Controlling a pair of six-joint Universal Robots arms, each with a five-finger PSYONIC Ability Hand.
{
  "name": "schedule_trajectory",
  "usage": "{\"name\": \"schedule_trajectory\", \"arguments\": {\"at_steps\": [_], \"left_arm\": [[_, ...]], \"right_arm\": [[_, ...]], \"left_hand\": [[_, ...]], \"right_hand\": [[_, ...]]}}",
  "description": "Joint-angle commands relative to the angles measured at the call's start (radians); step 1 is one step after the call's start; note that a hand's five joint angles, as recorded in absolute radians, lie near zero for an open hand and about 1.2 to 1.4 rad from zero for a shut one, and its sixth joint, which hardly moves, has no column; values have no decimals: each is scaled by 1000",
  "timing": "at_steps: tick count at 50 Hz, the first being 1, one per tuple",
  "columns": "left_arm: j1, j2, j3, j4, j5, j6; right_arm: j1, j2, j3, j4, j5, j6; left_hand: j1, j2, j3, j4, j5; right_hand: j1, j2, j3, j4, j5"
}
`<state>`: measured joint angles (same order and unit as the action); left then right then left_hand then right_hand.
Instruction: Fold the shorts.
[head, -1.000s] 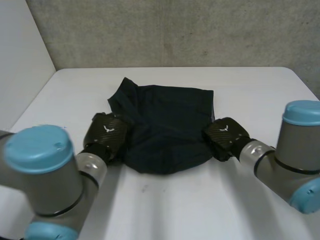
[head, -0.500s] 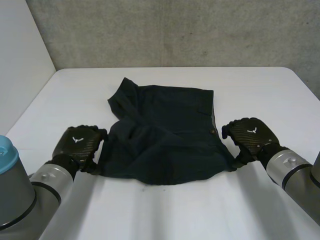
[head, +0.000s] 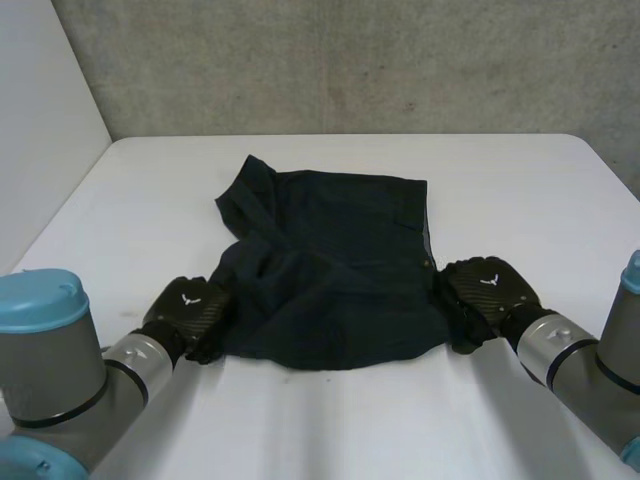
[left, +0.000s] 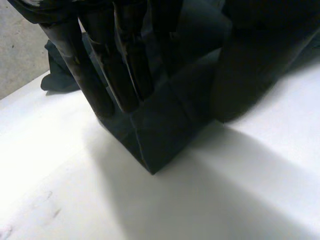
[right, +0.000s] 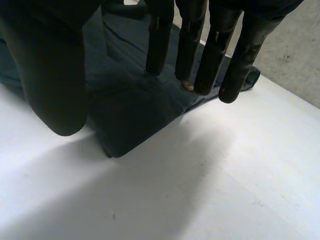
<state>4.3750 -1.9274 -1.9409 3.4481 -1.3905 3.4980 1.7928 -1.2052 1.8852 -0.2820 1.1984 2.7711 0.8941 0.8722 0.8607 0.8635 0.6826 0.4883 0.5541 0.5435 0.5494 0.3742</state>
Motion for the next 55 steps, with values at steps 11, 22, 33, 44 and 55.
{"name": "schedule_trajectory", "arguments": {"at_steps": [11,22,33,44,55], "left_arm": [[-9,30,2,-4,-55,26],[-22,234,-1,-40,-96,12],[-20,513,46,-237,-136,41],[-26,648,85,-317,-143,147],[-35,276,134,-287,-150,165]], "right_arm": [[51,96,-75,-3,0,84],[45,96,-109,-6,7,67],[40,-318,-173,277,-11,-17],[53,-398,-330,547,9,-176],[54,-59,-395,630,32,-249]], "left_hand": [[502,524,536,533,539],[502,524,536,533,539],[502,524,536,533,539],[502,524,536,533,539],[502,524,536,533,539]], "right_hand": [[277,211,222,216,217],[908,842,853,847,848],[908,842,853,847,848],[908,842,853,847,848],[908,842,853,847,848]]}}
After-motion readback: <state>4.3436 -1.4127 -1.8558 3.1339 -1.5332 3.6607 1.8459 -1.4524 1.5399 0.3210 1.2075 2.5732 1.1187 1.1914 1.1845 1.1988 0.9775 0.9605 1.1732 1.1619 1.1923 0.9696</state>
